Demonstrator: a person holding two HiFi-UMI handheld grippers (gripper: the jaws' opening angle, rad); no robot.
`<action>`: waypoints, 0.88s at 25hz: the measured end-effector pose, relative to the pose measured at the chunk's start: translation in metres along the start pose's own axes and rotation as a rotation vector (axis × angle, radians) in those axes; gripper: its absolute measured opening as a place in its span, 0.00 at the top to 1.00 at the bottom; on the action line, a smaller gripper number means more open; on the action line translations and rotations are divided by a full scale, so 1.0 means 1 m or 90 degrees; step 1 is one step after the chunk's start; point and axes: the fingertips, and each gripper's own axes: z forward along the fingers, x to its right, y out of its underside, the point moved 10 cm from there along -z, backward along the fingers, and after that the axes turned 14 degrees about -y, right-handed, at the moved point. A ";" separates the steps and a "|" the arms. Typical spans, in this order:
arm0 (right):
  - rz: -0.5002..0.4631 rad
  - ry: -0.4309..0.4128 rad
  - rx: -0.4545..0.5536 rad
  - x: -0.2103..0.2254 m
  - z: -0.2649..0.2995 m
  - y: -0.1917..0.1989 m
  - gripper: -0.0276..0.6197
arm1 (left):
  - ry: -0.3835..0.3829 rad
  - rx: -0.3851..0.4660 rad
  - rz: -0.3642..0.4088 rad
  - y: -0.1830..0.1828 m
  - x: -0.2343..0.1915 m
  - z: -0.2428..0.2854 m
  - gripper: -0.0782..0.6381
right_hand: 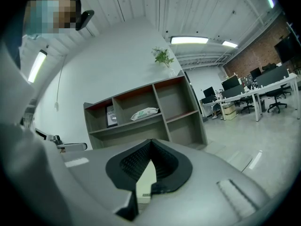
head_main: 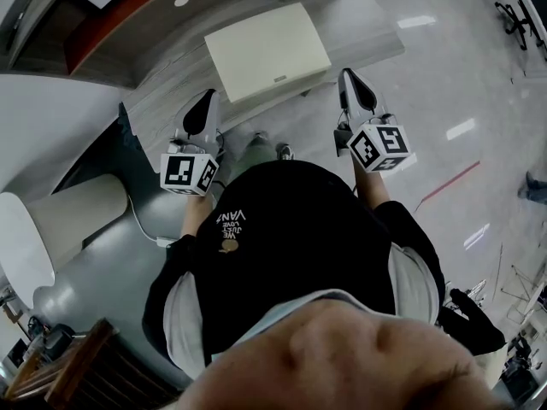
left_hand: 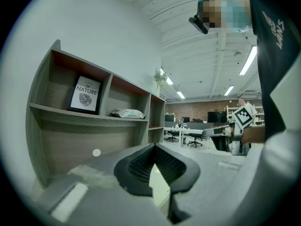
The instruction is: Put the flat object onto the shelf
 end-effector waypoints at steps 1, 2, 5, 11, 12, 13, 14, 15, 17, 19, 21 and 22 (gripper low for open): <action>0.000 0.002 0.000 0.000 0.003 0.000 0.96 | 0.002 -0.001 -0.001 0.001 -0.002 0.003 0.89; 0.000 0.006 0.000 0.000 0.005 -0.001 0.96 | 0.006 -0.003 -0.004 0.001 -0.005 0.006 0.89; 0.000 0.017 0.000 0.000 0.014 -0.004 0.96 | 0.020 -0.006 -0.007 -0.002 -0.012 0.017 0.89; 0.001 0.036 0.010 -0.006 0.036 -0.009 0.96 | 0.046 -0.002 -0.008 -0.012 -0.034 0.039 0.89; 0.002 0.039 0.010 -0.008 0.039 -0.009 0.96 | 0.051 -0.004 -0.008 -0.013 -0.038 0.042 0.89; 0.003 0.043 0.011 -0.009 0.041 -0.009 0.96 | 0.055 -0.005 -0.008 -0.013 -0.041 0.044 0.89; 0.004 0.048 0.013 -0.011 0.044 -0.009 0.96 | 0.060 -0.006 -0.008 -0.014 -0.044 0.047 0.89; 0.004 0.052 0.015 -0.012 0.046 -0.009 0.96 | 0.065 -0.007 -0.008 -0.015 -0.048 0.050 0.89; 0.003 0.061 0.020 -0.016 0.050 -0.009 0.96 | 0.076 -0.007 -0.007 -0.016 -0.054 0.055 0.89; 0.002 0.072 0.024 -0.019 0.053 -0.007 0.96 | 0.088 -0.007 -0.007 -0.016 -0.061 0.060 0.89; 0.002 0.084 0.026 -0.023 0.054 -0.005 0.96 | 0.099 -0.010 -0.009 -0.014 -0.066 0.062 0.89; 0.002 0.091 0.026 -0.025 0.055 -0.004 0.96 | 0.106 -0.012 -0.010 -0.014 -0.068 0.063 0.89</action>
